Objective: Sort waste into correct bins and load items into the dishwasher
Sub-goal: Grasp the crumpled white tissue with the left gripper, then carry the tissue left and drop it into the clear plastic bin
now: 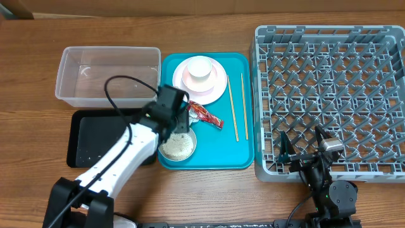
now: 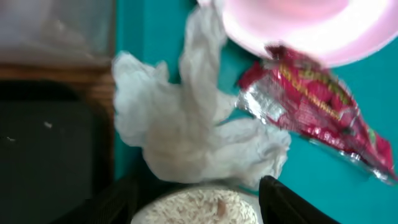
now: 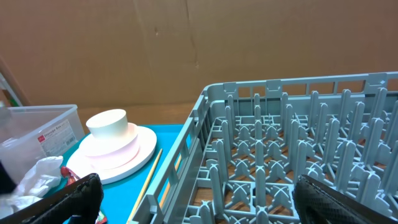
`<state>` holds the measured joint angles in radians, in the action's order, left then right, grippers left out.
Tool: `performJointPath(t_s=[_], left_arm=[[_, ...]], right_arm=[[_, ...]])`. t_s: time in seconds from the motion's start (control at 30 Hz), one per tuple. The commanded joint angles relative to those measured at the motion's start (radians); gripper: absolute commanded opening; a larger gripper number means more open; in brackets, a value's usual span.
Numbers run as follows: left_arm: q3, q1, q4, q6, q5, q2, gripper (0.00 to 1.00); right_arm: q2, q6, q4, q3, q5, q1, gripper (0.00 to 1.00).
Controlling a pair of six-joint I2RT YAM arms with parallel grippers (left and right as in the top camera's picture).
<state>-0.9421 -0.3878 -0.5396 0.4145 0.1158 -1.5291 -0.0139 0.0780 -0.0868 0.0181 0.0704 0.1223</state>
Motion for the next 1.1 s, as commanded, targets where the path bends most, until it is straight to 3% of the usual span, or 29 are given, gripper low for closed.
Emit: performJointPath(t_s=[0.0, 0.27, 0.57, 0.63, 0.73, 0.8, 1.07], left_arm=[[-0.086, 0.049, -0.021, -0.042, -0.031, -0.005, 0.65], [-0.087, 0.078, -0.008, -0.093, -0.194, -0.106, 0.64], [-0.087, 0.066, 0.051, -0.097, -0.157, -0.278, 0.63], [-0.087, 0.066, 0.055, -0.097, -0.157, -0.302, 0.55], [-0.087, 0.066, 0.058, -0.097, -0.157, -0.314, 0.29], [-0.095, 0.069, 0.058, -0.097, -0.157, -0.308, 0.17], [-0.257, 0.069, -0.068, -0.097, -0.157, -0.26, 0.04]], right_arm=[[0.011, 0.001, 0.006, -0.01, -0.009, 0.002, 1.0], [0.011, 0.0, 0.006, -0.01, -0.009, 0.002, 1.0], [0.011, 0.001, 0.006, -0.01, -0.009, 0.002, 1.0], [0.011, 0.001, 0.006, -0.01, -0.009, 0.002, 1.0], [0.011, 0.001, 0.006, -0.01, -0.009, 0.002, 1.0], [0.011, 0.001, 0.006, -0.01, -0.009, 0.002, 1.0], [0.011, 0.001, 0.006, -0.01, -0.009, 0.002, 1.0]])
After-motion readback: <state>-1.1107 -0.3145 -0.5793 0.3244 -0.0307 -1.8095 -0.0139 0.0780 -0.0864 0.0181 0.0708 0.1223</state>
